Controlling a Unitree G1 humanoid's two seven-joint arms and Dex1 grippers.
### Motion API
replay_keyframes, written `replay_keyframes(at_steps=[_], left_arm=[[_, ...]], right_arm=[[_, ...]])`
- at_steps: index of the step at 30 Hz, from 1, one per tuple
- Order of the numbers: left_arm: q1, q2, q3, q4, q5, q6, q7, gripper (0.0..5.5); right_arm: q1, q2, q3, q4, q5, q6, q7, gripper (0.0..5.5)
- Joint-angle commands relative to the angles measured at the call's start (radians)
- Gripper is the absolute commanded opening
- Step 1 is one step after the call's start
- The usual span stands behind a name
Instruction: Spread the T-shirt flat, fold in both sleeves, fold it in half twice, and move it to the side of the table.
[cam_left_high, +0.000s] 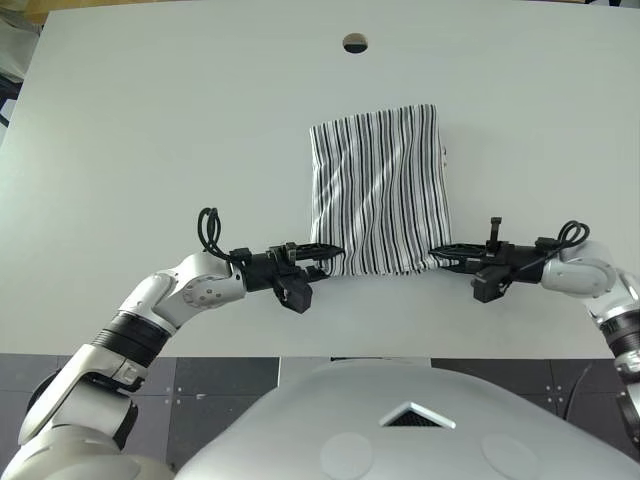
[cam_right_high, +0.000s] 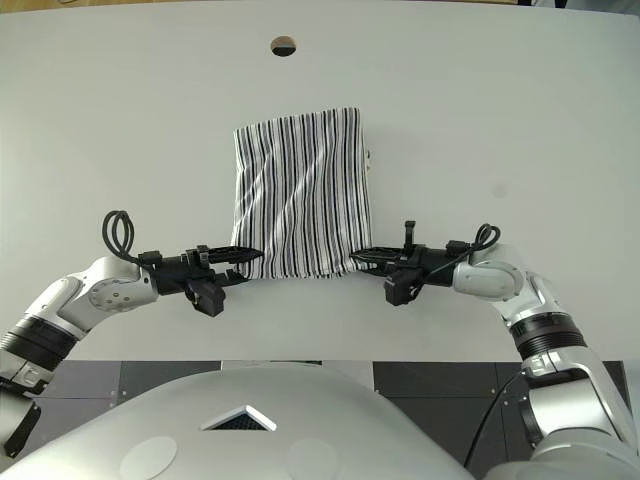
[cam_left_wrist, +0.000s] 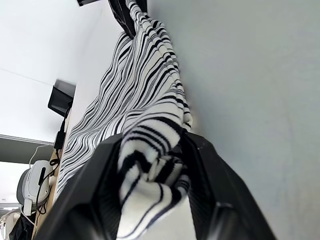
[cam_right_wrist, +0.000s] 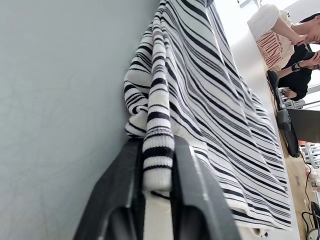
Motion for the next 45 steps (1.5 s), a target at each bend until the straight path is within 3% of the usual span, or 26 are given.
replay_keyframes(at_steps=[1,3,7,13,18,23,29,38,45], left_arm=[[0.023,0.006,-0.005,0.046,0.052,0.017,-0.04,1.24],[0.019,0.002,-0.001,0.054,0.051,0.014,-0.042,0.94],[0.017,0.002,0.003,0.054,0.002,0.009,-0.072,0.46],[0.135,0.157,-0.034,-0.258,-0.578,0.246,-0.41,0.23],[0.215,0.289,0.033,-0.471,-0.867,0.477,-0.601,0.23],[0.272,0.298,0.134,-0.583,-1.022,0.574,-0.658,0.23],[0.258,0.223,0.203,-0.571,-1.03,0.659,-0.667,0.23],[0.109,0.025,0.308,-0.346,-0.939,0.699,-0.626,0.23],[-0.042,-0.138,0.327,-0.034,-0.801,0.593,-0.618,0.23]], right_arm=[[0.014,-0.004,0.045,0.036,-0.073,0.063,0.027,0.1],[0.01,-0.005,0.052,0.037,-0.063,0.064,0.029,0.1],[0.053,-0.039,0.083,-0.049,0.185,0.159,0.151,0.1],[0.178,-0.203,0.049,-0.402,0.767,0.656,0.514,0.1],[0.241,-0.231,-0.061,-0.526,0.944,0.856,0.633,0.1],[0.304,-0.219,-0.144,-0.597,0.965,0.934,0.676,0.1],[0.276,-0.138,-0.207,-0.592,0.933,0.945,0.668,0.1],[0.078,0.075,-0.279,-0.444,0.79,0.861,0.54,0.1],[-0.084,0.204,-0.275,-0.248,0.616,0.772,0.411,0.1]])
